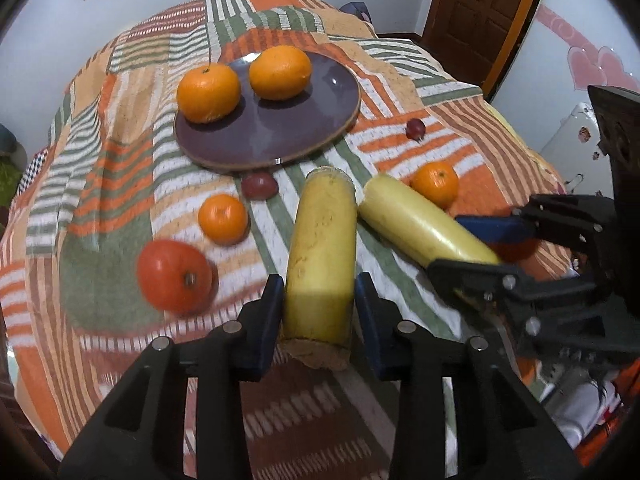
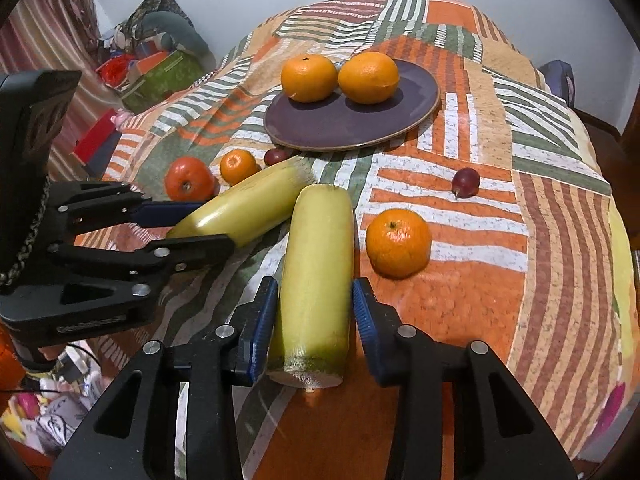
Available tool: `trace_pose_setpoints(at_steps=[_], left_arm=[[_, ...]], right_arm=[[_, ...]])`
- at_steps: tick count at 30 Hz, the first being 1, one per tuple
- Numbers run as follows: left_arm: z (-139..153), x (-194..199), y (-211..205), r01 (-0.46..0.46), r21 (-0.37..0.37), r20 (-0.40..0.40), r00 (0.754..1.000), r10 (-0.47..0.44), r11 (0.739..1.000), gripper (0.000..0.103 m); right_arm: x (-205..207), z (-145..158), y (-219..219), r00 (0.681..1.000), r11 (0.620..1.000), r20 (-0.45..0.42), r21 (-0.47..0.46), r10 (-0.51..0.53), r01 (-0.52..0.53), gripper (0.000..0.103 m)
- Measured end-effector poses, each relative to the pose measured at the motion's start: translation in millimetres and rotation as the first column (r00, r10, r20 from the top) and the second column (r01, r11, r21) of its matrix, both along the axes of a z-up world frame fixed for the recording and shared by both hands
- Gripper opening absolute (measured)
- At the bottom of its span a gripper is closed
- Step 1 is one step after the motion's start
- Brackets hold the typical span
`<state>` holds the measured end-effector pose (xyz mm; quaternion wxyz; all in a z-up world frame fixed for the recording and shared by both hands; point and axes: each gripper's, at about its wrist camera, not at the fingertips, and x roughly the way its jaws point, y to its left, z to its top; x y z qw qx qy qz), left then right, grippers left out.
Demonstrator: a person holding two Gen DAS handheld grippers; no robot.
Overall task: Organize fruits
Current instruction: 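Lift both yellow cobs and carry them toward the purple plate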
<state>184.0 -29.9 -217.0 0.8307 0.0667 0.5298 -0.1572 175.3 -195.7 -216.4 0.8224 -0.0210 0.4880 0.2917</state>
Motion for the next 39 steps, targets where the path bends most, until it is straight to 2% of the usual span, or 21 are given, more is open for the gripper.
trace_pose_setpoints(at_steps=[3,7,12,25,31,39], left_arm=[[0,-9,6,-0.008,-0.013,-0.025,1.000,0.007,1.000,0.037],[1,-13,5,0.006,0.010,-0.029,1.000,-0.006,1.000,0.037],[-3,-5,0,0.018,0.028,-0.024,1.000,-0.017,0.999,0.037],[-10,19,-8,0.031,0.006,-0.024,0.999,-0.031,0.999,0.037],[-25,29,-10,0.016,-0.002,-0.058,0.998,-0.016,1.000,0.039],[-27,30,-11,-0.005,-0.017,-0.027,1.000,0.005,1.000,0.039]], right_arm=[[-6,1,-2,1.000,1.000,0.003,-0.010,0.016,-0.015,0.036],[-8,2,-3,0.999,0.999,-0.003,-0.017,0.037,-0.037,0.036],[-2,2,0,0.999,1.000,-0.018,-0.002,0.027,-0.027,0.038],[9,-12,14,0.999,0.999,-0.024,-0.031,0.038,-0.039,0.038],[11,-14,15,0.999,0.999,-0.022,-0.018,0.029,-0.029,0.037],[9,-13,13,1.000,1.000,0.001,-0.008,0.016,-0.016,0.035]])
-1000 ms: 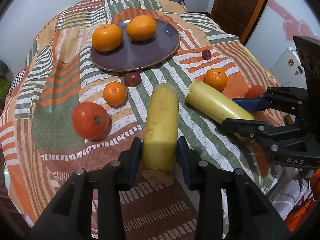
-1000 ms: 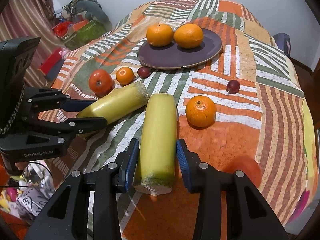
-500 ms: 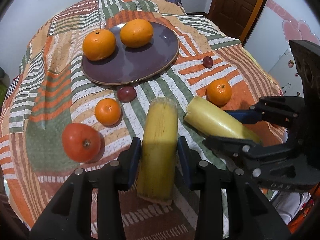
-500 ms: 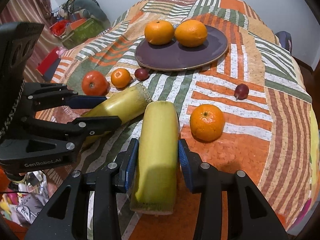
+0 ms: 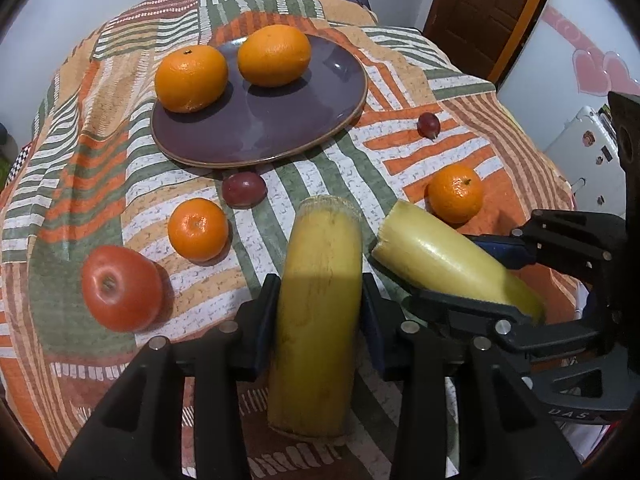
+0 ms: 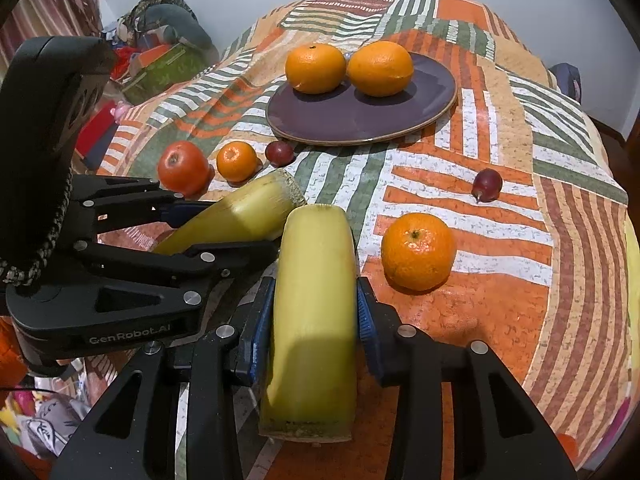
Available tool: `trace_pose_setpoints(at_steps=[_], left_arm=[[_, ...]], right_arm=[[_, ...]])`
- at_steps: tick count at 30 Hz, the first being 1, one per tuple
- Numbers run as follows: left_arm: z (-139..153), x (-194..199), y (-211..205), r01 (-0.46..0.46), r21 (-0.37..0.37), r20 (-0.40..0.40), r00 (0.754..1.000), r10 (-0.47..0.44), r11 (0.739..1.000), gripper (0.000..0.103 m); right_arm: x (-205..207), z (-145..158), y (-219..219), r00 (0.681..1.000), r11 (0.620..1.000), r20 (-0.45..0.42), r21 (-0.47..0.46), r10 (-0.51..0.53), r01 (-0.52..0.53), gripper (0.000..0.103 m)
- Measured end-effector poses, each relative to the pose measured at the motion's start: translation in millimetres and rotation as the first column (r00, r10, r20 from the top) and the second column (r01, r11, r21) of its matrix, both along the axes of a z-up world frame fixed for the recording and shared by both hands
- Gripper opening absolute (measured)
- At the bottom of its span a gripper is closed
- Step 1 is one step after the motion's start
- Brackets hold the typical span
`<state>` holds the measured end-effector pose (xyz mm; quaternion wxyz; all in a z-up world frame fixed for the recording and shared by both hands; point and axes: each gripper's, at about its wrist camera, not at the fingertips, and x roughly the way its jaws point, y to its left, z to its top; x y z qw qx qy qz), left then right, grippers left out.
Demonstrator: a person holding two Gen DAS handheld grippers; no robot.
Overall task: Organize fruits
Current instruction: 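Lift both yellow cobs and carry them toward the purple plate, then lower both cobs onto the plate beside the oranges and open both tools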
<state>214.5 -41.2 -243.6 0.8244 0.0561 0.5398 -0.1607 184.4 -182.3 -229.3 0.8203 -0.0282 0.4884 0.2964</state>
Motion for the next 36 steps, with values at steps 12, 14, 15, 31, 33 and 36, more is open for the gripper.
trace_pose_setpoints(at_steps=[12,14,15,31,33,36], left_arm=[[38,-3,22,-0.062,-0.048,0.084,0.994,0.066,0.997,0.037],[45,-2,23,-0.064,-0.058,0.101,0.992,0.070,0.996,0.037],[49,-1,24,-0.064,-0.062,0.110,0.991,0.070,0.996,0.037],[80,41,27,-0.076,-0.088,0.180,0.979,0.091,0.993,0.037],[81,49,27,-0.078,-0.095,0.182,0.979,0.094,0.992,0.037],[81,63,26,-0.078,-0.100,0.182,0.979,0.096,0.992,0.037]], right_arm=[[7,32,-10,0.996,0.999,0.080,0.042,-0.033,0.030,0.035],[10,38,-11,0.994,0.998,0.099,0.044,-0.040,0.036,0.035],[12,42,-12,0.993,0.998,0.108,0.044,-0.044,0.040,0.035],[62,70,-21,0.973,0.993,0.199,0.045,-0.115,0.108,0.035],[68,71,-22,0.972,0.993,0.202,0.043,-0.120,0.114,0.035],[79,71,-23,0.969,0.991,0.209,0.036,-0.131,0.126,0.035]])
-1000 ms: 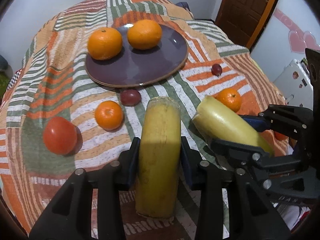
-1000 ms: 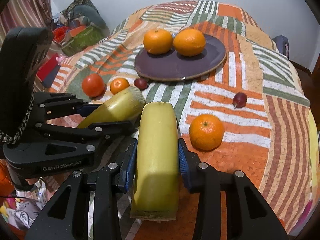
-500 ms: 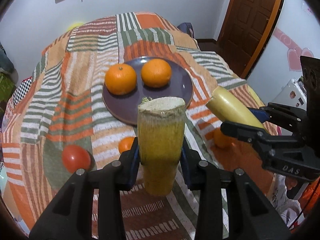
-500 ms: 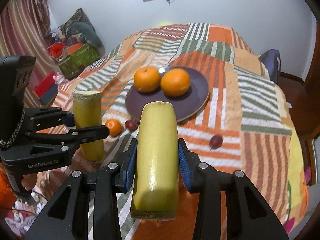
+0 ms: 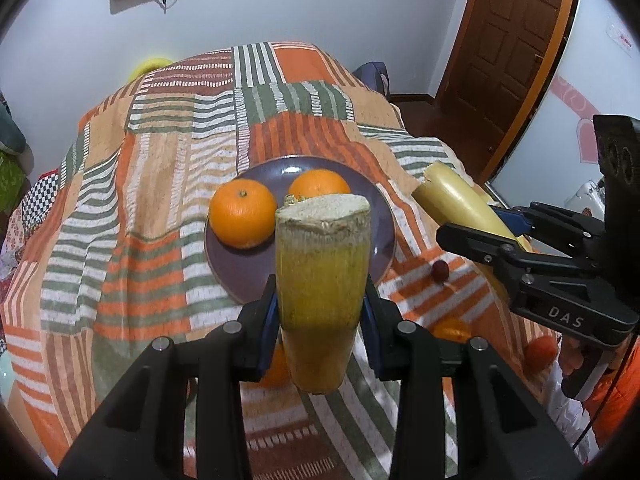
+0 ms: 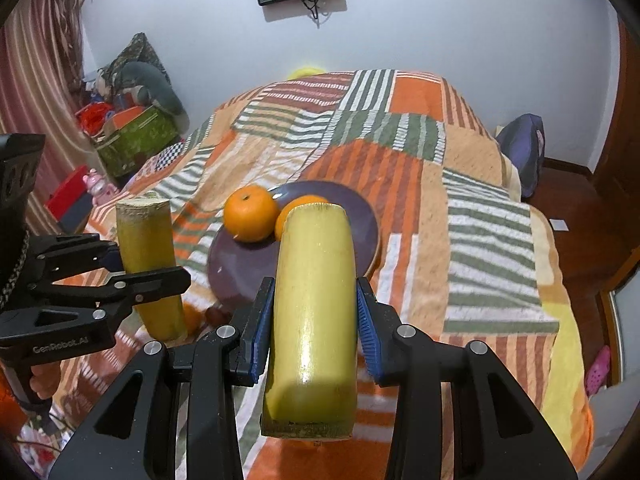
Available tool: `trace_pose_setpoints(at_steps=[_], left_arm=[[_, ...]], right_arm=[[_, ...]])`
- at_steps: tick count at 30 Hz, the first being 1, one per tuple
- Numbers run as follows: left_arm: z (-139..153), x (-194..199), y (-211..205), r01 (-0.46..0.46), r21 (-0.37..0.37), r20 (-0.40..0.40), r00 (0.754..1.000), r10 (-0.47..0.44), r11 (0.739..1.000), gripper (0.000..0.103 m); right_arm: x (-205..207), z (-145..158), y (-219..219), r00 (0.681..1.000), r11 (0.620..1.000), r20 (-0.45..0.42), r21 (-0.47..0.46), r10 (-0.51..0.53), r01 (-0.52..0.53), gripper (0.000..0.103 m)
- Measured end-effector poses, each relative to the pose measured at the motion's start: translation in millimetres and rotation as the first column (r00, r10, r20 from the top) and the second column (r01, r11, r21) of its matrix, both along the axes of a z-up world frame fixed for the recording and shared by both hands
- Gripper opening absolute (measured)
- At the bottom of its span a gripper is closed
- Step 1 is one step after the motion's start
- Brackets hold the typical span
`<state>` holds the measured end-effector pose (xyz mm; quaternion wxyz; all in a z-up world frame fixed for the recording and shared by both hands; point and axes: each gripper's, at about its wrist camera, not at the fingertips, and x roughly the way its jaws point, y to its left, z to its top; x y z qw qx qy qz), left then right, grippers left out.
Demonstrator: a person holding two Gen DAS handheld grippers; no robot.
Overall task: Organize fruits
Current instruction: 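Lower both cobs onto the plate beside the oranges and open both tools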
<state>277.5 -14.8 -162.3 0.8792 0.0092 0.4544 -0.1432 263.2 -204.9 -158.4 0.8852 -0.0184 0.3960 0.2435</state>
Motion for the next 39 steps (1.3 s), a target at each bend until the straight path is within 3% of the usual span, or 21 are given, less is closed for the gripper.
trace_pose_setpoints(at_steps=[12,22,39], left_arm=[[-10,51,0,-0.026,0.003,-0.007,1.000,0.026,1.000,0.037],[-27,85,1,-0.043,-0.013,-0.035,0.998,0.043,0.999,0.037],[-42,98,-10,-0.050,0.062,-0.007,0.999,0.050,0.997,0.037]], right_arm=[[40,-2,3,1.000,1.000,0.008,-0.023,-0.019,0.019,0.035],[72,-13,11,0.999,0.999,-0.041,-0.043,-0.022,0.020,0.035],[98,-38,22,0.994,0.997,-0.110,-0.080,-0.026,0.017,0.035]])
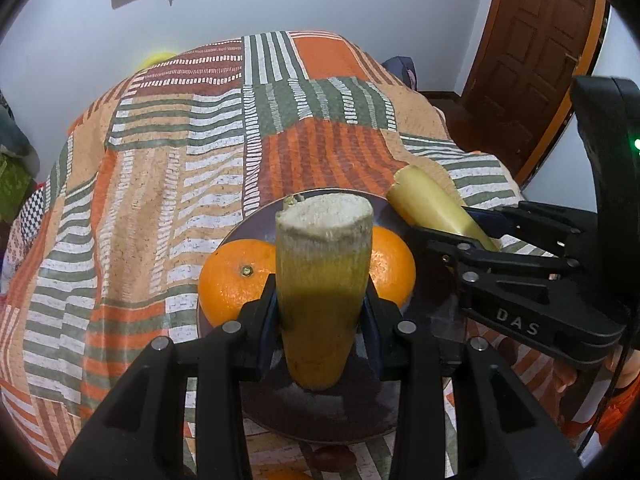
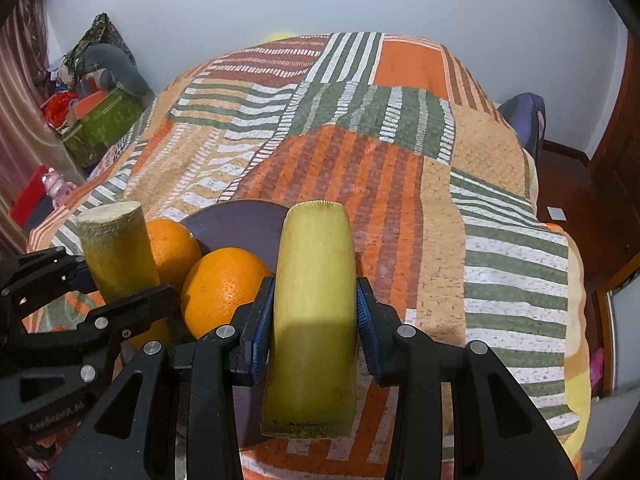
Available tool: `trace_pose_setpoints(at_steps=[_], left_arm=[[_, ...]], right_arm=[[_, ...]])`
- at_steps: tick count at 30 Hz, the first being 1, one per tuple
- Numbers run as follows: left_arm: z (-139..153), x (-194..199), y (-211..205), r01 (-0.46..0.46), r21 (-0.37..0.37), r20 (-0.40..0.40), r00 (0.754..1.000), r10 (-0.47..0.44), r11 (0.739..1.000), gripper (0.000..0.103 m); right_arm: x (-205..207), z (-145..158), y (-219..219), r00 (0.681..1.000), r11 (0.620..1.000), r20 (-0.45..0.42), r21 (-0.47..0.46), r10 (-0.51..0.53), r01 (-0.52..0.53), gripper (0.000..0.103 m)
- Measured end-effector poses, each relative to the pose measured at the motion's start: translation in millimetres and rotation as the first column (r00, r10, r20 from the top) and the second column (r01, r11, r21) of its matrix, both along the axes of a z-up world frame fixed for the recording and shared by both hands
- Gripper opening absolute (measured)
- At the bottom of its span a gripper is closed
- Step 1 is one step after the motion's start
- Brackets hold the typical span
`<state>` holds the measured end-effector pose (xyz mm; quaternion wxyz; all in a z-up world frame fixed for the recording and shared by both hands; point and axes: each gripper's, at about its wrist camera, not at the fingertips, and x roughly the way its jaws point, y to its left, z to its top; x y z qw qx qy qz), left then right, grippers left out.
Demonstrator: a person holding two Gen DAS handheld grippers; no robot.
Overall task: Organize fruits
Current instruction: 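Lower both cobs onto the plate beside the oranges and open both tools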
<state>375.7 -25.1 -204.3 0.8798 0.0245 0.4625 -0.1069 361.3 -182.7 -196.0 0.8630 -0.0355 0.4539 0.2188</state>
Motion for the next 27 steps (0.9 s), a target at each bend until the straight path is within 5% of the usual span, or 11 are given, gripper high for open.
trace_pose_setpoints(at_steps=[15,27], left_arm=[[4,-1,3,-0.013,-0.038,-0.019,1.000,0.013,0.999,0.040],[41,-37,14,-0.016,-0.047,0.038,0.999,0.018,0.999,0.042]], right_arm=[[-3,11,1,1.000,1.000,0.016,0.025,0.009,-0.009,0.036],[-37,47,-11,0.994,1.000,0.108,0.008,0.018,-0.019,0.036]])
